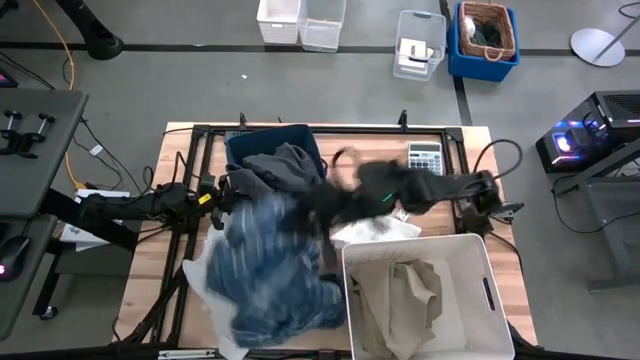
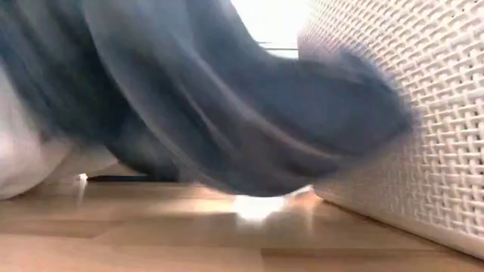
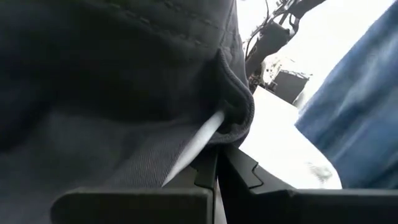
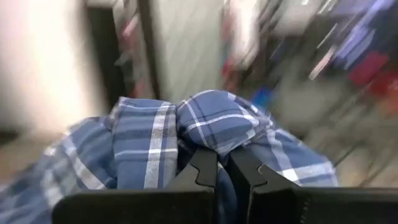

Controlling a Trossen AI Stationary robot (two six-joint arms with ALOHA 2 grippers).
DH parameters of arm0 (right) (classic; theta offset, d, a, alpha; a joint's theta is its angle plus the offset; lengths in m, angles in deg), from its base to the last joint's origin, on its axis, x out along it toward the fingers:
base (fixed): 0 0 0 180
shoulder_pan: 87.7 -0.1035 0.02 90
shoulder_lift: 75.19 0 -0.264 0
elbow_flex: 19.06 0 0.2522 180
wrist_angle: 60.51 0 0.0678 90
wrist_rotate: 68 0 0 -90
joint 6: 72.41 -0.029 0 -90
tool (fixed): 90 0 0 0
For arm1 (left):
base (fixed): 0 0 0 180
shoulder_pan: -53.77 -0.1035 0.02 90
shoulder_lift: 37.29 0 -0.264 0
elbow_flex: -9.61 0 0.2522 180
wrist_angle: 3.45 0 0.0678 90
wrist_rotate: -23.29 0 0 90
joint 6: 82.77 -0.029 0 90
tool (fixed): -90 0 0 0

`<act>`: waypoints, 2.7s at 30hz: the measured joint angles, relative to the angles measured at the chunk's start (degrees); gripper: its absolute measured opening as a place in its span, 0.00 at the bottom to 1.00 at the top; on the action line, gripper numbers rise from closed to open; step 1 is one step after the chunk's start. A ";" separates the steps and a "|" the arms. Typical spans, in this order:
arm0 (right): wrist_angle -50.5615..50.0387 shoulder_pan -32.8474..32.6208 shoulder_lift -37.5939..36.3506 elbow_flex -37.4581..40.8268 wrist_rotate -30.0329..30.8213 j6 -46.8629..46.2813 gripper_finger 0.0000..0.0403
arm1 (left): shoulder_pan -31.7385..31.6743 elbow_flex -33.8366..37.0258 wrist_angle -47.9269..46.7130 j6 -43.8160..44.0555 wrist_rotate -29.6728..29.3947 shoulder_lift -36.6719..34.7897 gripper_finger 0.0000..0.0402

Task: Sort clothes
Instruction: Put the blue checkered pants into the blue laundry bin

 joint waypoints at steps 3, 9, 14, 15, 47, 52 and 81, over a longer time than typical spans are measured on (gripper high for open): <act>14.65 3.34 -1.56 -0.05 5.11 7.47 0.00 | 0.00 0.00 0.07 0.01 -0.01 0.00 0.00; 38.89 13.69 -0.80 -0.06 3.55 7.09 0.00 | 0.00 0.00 0.09 0.00 0.00 0.00 0.00; 50.22 22.89 0.04 0.00 1.85 0.21 0.00 | 0.00 0.00 0.07 0.01 -0.02 0.00 0.00; 51.39 24.42 0.04 0.00 2.01 -0.18 0.00 | 0.00 0.00 0.07 0.00 -0.02 0.00 0.00; 71.78 35.53 14.10 0.02 6.91 -28.64 0.00 | 0.00 0.00 0.09 0.00 -0.02 0.00 0.00; 76.39 33.76 18.92 -0.01 5.88 -33.02 0.00 | 0.00 0.00 0.09 0.00 -0.02 0.00 0.00; -39.02 24.94 13.90 0.43 4.09 -7.51 0.00 | 0.00 0.00 0.15 0.00 -0.02 0.15 0.00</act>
